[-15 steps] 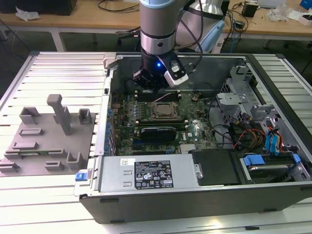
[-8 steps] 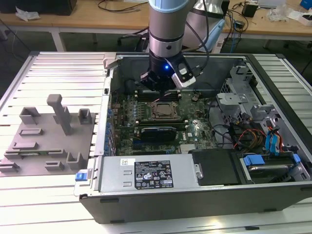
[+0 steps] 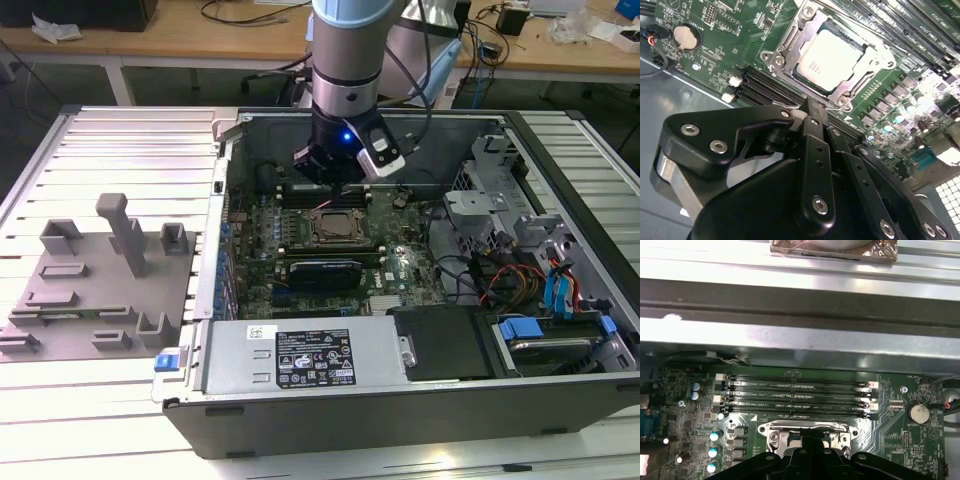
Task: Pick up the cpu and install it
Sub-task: 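Install the first cpu locking lever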
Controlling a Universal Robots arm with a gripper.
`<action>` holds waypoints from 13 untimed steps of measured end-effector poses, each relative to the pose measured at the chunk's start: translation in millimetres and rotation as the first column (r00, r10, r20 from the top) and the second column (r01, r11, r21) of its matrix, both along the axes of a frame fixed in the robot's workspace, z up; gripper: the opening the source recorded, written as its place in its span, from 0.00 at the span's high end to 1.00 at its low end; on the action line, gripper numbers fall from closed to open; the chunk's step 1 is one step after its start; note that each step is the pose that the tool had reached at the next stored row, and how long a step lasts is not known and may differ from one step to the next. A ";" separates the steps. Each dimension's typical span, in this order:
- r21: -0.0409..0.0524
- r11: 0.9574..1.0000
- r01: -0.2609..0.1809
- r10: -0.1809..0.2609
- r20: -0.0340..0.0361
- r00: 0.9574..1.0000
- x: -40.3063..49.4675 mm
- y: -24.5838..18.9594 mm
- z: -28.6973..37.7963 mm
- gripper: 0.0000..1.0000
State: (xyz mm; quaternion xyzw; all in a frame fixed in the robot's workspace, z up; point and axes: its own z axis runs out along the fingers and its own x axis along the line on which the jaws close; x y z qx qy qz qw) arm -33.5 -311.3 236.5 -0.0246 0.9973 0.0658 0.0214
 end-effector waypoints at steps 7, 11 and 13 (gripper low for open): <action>0.000 1.000 0.000 0.000 0.000 1.000 2.6 5.5 -6.7 0.89; 0.000 1.000 0.000 0.000 0.000 1.000 2.8 9.3 -12.1 0.89; 0.000 1.000 0.000 0.000 0.000 1.000 2.8 11.0 -13.2 0.89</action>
